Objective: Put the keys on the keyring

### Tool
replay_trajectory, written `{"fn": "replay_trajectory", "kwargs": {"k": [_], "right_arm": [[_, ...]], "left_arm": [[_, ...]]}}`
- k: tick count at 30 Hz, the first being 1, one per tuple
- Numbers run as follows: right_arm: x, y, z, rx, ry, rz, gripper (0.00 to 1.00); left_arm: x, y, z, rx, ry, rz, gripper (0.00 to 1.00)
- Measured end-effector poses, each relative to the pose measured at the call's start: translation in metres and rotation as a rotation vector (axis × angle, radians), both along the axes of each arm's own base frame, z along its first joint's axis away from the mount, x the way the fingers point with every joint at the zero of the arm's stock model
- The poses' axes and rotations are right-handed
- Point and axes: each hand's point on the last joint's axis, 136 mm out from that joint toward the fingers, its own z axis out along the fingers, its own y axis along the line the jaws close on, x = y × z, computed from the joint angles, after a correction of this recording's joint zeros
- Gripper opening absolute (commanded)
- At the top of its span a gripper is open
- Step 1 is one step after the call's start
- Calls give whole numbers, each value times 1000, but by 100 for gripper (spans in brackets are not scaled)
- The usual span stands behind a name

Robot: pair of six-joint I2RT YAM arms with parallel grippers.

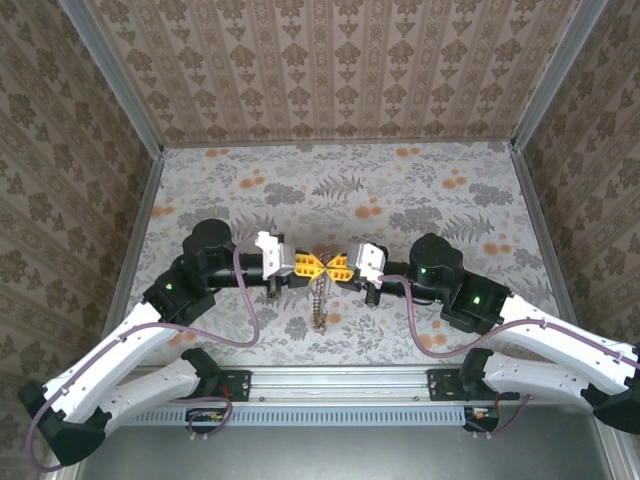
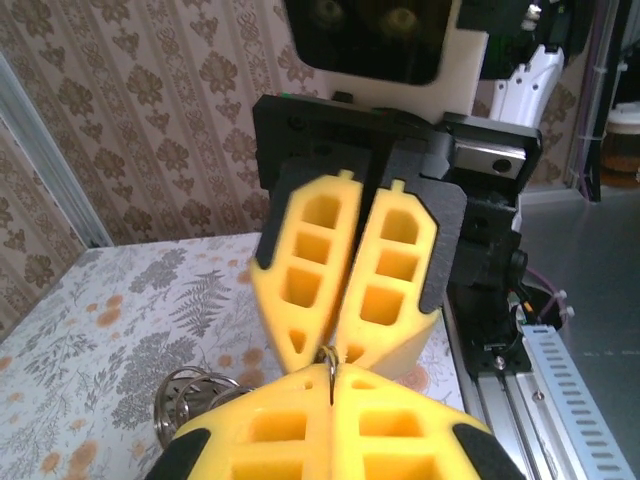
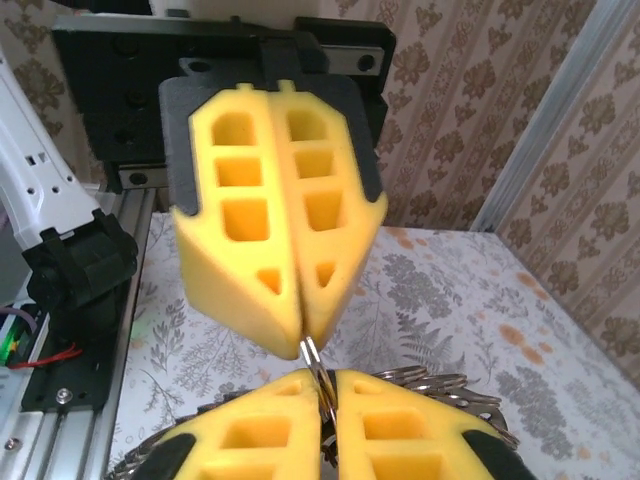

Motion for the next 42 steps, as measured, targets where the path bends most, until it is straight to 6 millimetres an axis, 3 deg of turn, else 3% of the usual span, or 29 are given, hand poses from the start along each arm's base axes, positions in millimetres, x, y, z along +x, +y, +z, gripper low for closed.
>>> {"fn": "replay_trajectory", "kwargs": {"k": [5, 8, 10, 15, 20, 23, 24, 25, 26, 27, 35, 42], "right_arm": [[-2, -1, 2, 7, 3, 6, 0], [-1, -1, 1, 3, 2, -2, 0], [0, -2, 0, 0, 0, -12, 0], [6, -3, -9, -31, 11, -37, 0], [7, -4, -17, -61, 20, -45, 0], [8, -4, -21, -80, 20, -50, 0], [8, -4, -21, -81, 20, -50, 0], [8, -4, -21, -81, 19, -50, 0], [8, -5, -22, -82, 19, -54, 0], [8, -5, -23, -87, 22, -53, 0], [9, -5, -25, -96, 23, -56, 0], [4, -3, -16, -63, 8, -27, 18]], "left_arm": [[0, 0, 1, 1, -2, 0, 1], [1, -2, 1, 61, -31, 29, 21], [1, -4, 2, 105, -51, 50, 27], [4, -9, -1, 223, -115, 91, 28], [13, -10, -19, 339, -144, 133, 29], [18, -8, -29, 387, -151, 150, 29], [19, -7, -31, 400, -151, 155, 24], [20, -7, -34, 417, -153, 159, 9], [21, -7, -36, 429, -154, 157, 1], [21, -7, -36, 438, -159, 158, 0], [21, -8, -37, 449, -163, 152, 0], [14, -1, -29, 317, -110, 126, 0]]}}
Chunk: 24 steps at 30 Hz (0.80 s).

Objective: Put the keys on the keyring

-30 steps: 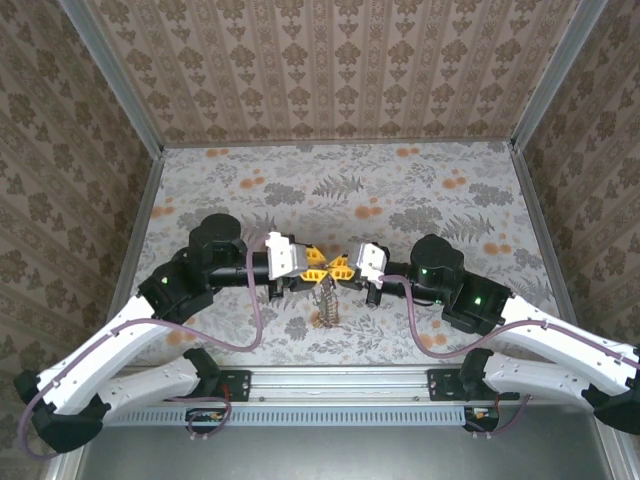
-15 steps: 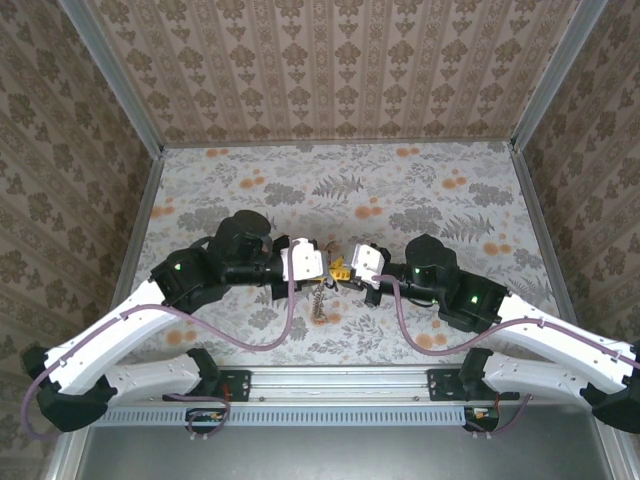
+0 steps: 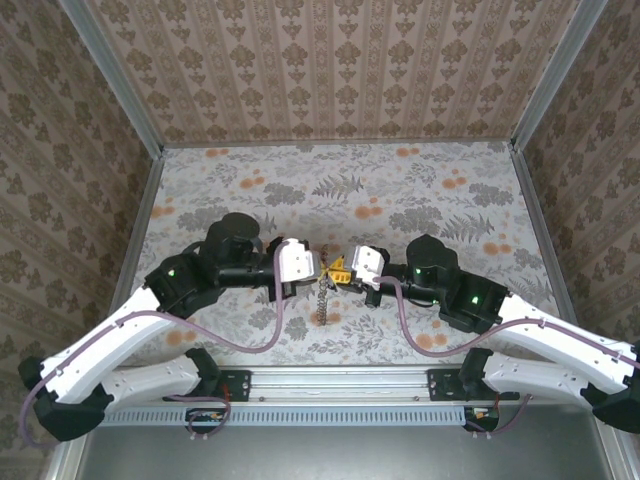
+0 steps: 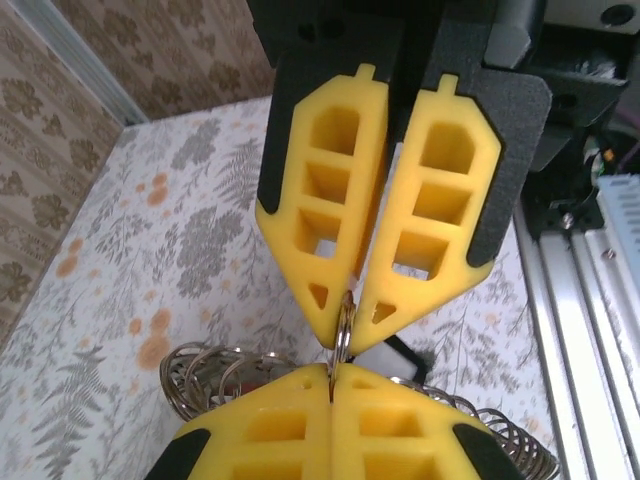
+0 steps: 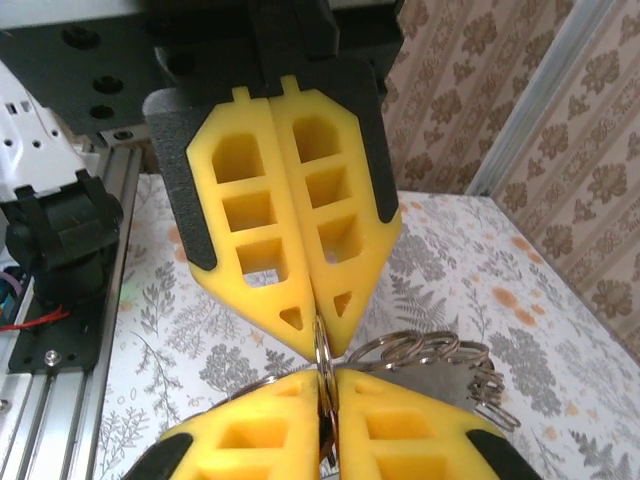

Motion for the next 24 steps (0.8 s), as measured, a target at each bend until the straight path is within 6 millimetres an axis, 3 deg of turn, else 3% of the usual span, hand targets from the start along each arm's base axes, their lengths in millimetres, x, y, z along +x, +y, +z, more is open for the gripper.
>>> {"fn": "replay_trajectory", "kwargs": {"k": [8, 15, 24], "right_arm": [[-13, -2, 24, 80, -44, 56, 21], [-14, -1, 25, 85, -45, 64, 21], [-15, 0, 25, 87, -41, 72, 25]], "left_arm": [[-10, 2, 12, -176, 78, -56, 0], [-17, -1, 15, -234, 117, -105, 0], [-21, 5, 32, -318, 94, -125, 0]]}}
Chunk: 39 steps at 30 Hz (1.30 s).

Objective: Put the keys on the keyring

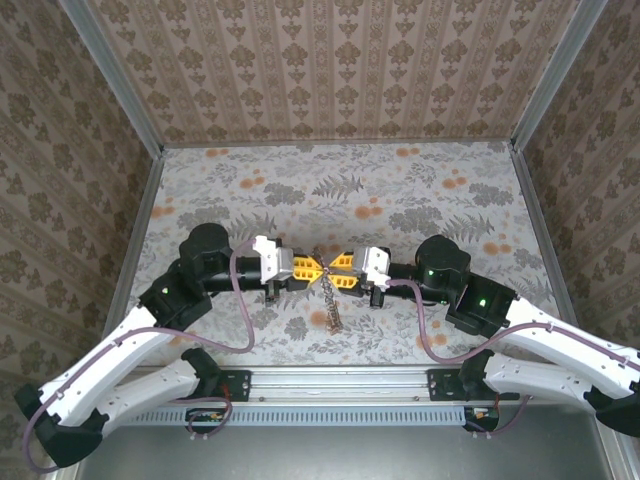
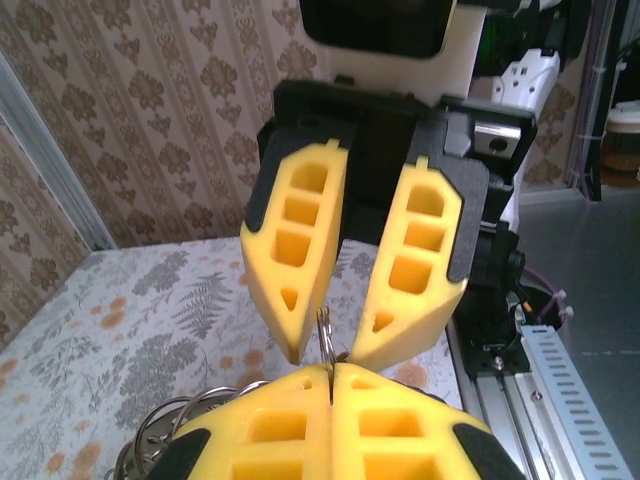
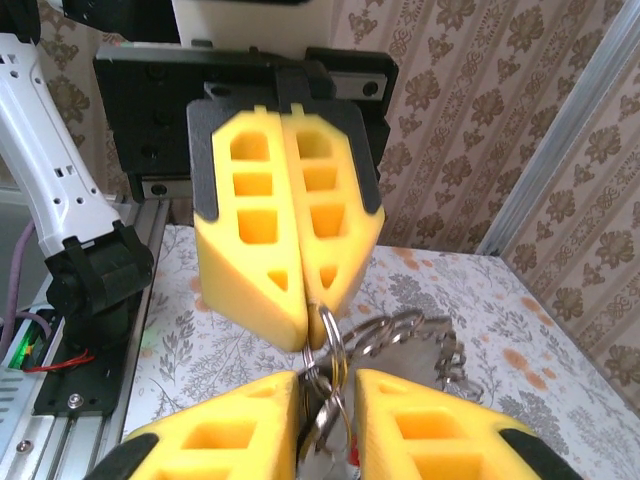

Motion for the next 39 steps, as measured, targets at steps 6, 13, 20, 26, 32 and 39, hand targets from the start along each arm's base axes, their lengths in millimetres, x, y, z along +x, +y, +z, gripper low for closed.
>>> {"fn": "replay_trajectory", "kwargs": {"k": [6, 13, 20, 26, 32, 39], "right_arm": [[1, 1, 2, 8, -2, 0, 24], [-2, 3, 1, 17, 4, 20, 17], [-4, 3, 1, 22, 19, 30, 0], [4, 0, -3, 4, 19, -25, 0], [15, -1, -19, -51, 41, -81, 0], [18, -1, -31, -96, 47, -93, 0]], "left_arm": [[-1, 1, 6, -31, -9, -12, 0], [-1, -1, -2, -24, 0, -19, 0], [0, 0, -3, -23, 1, -14, 0], [7, -2, -5, 60, -20, 43, 25], [7, -5, 1, 185, -99, 100, 26], [19, -13, -28, 355, -130, 139, 27]]}}
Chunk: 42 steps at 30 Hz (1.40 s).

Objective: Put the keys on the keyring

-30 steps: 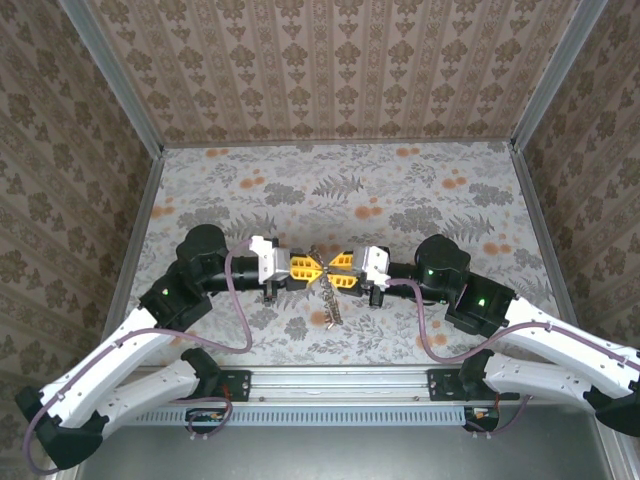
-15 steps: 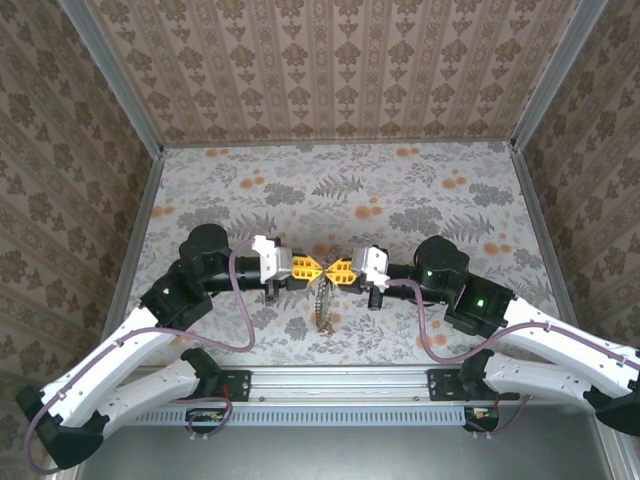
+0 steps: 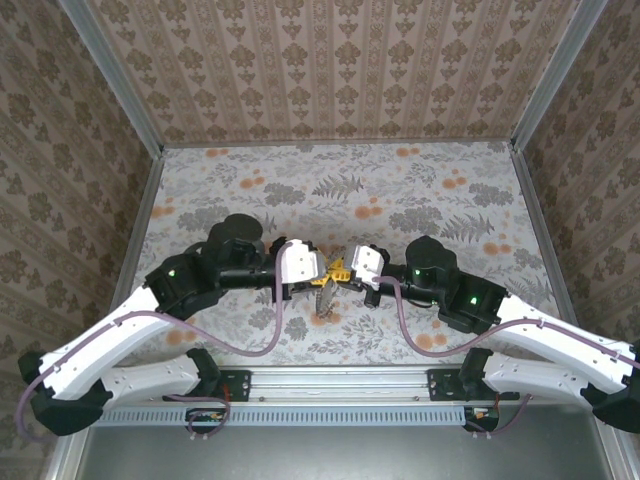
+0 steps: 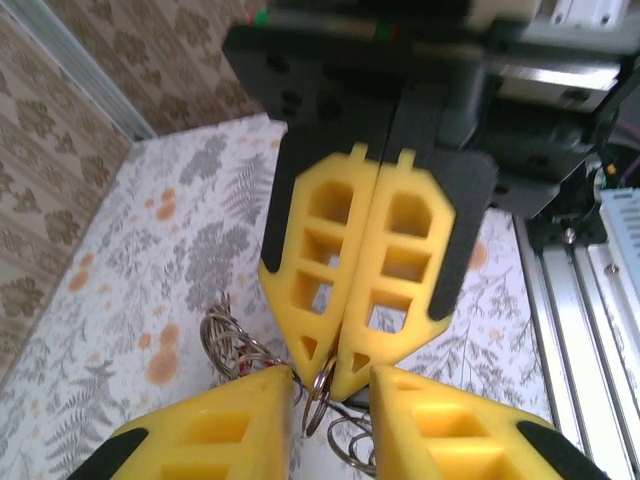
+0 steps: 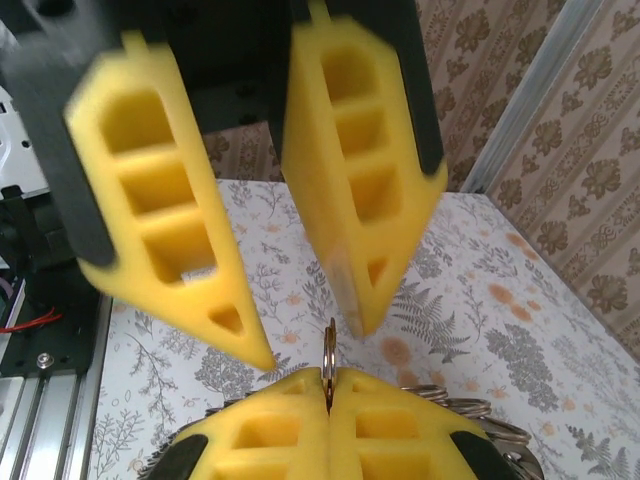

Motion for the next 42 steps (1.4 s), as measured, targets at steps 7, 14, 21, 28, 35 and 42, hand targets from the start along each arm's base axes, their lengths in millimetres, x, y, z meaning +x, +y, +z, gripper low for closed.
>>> {"fn": "replay_trajectory", "kwargs": {"k": [7, 14, 21, 28, 35, 42], "right_arm": [[0, -2, -9, -33, 17, -3, 0], [-1, -2, -10, -36, 19, -2, 0], [-4, 0, -6, -20, 15, 18, 11], [-8, 3, 8, 30, -8, 46, 12], [-11, 1, 15, 52, -17, 55, 17], [-14, 0, 26, 85, -37, 64, 16]], "left_arm": [[6, -1, -13, 72, -9, 15, 7], [6, 1, -15, 87, -15, 11, 0], [0, 3, -8, 3, 0, -11, 0], [-4, 5, 2, -173, 62, -32, 0], [-7, 2, 9, -262, 110, -67, 0], [-10, 1, 19, -346, 136, -115, 0]]}}
